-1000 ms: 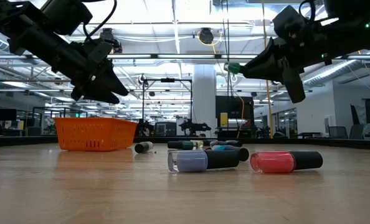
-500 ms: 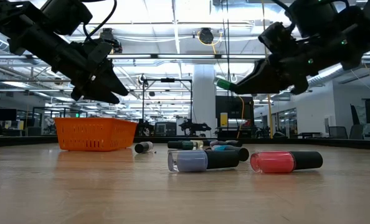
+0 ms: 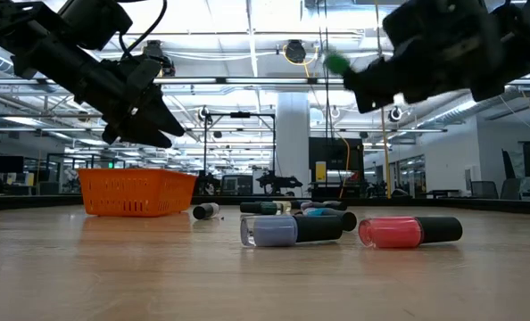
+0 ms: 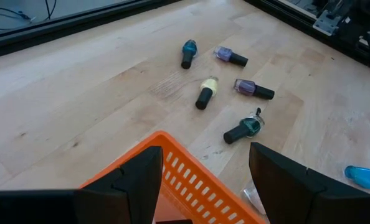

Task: Pick & Place Nail Polish
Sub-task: Put the green nail polish into the orange basket

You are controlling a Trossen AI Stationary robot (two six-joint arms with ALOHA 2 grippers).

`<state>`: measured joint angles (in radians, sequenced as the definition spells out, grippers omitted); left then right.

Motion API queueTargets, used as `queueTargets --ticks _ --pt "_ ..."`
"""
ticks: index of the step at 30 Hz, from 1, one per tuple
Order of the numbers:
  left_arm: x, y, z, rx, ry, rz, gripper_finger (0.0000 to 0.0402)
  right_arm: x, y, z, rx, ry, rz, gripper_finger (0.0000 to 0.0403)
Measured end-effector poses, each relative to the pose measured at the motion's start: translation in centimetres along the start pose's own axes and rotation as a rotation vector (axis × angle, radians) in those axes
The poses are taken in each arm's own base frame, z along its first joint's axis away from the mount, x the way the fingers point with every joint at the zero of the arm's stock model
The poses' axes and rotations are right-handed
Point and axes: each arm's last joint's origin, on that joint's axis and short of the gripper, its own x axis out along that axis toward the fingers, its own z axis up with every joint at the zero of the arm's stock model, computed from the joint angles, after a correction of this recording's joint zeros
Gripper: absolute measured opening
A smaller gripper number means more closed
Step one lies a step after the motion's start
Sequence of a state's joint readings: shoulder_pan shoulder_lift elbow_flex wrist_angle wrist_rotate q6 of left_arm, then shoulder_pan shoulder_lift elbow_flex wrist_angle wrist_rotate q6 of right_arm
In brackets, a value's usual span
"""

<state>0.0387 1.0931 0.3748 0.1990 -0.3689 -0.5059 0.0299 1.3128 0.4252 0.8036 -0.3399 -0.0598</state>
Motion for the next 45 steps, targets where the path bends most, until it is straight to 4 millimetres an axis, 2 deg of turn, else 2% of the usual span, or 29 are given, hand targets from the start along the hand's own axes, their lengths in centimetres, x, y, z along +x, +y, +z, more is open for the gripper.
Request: queueTargets --ticks 5,12,16,20,24,30,33,39,45 --pt "0.0 -0.1 0.1 -0.003 -0.013 -0.007 0.0235 -0.2 0.3 1.6 0.103 -0.152 0.135 0.005" --pt "0.0 -0.1 0.1 -0.002 -0.013 -0.007 0.0234 -0.6 2.1 4.0 0.079 -0.359 0.374 0.005" --pt "0.0 -0.1 0.1 -0.002 -0.014 -0.007 0.0234 -0.8 3.2 4.7 0.06 -0.421 0.453 0.005" --pt "0.0 -0.1 0.2 -0.015 -0.022 -0.012 0.0234 -0.7 3.5 4.5 0.046 -0.413 0.455 0.005" --pt "0.0 -0.6 0.8 -0.107 -0.067 -0.082 0.0235 0.1 2.7 2.8 0.005 -0.269 0.281 0.005" --pt "-0.1 -2.0 2.4 -0.139 -0.217 -0.265 0.0234 0.3 0.9 -1.1 -0.086 0.13 -0.174 0.005" --pt "0.5 -2.7 2.2 -0.135 -0.243 -0.301 0.0234 -0.1 0.2 -2.1 -0.149 0.277 -0.381 0.005" --pt "3.2 -4.0 2.2 -0.221 -0.193 -0.291 0.0234 -0.6 -0.2 -2.6 -0.326 0.418 -0.621 0.005" --pt "7.2 -6.1 3.4 -0.197 -0.118 -0.358 0.0234 -0.6 0.2 -2.3 -0.453 0.46 -0.701 0.005"
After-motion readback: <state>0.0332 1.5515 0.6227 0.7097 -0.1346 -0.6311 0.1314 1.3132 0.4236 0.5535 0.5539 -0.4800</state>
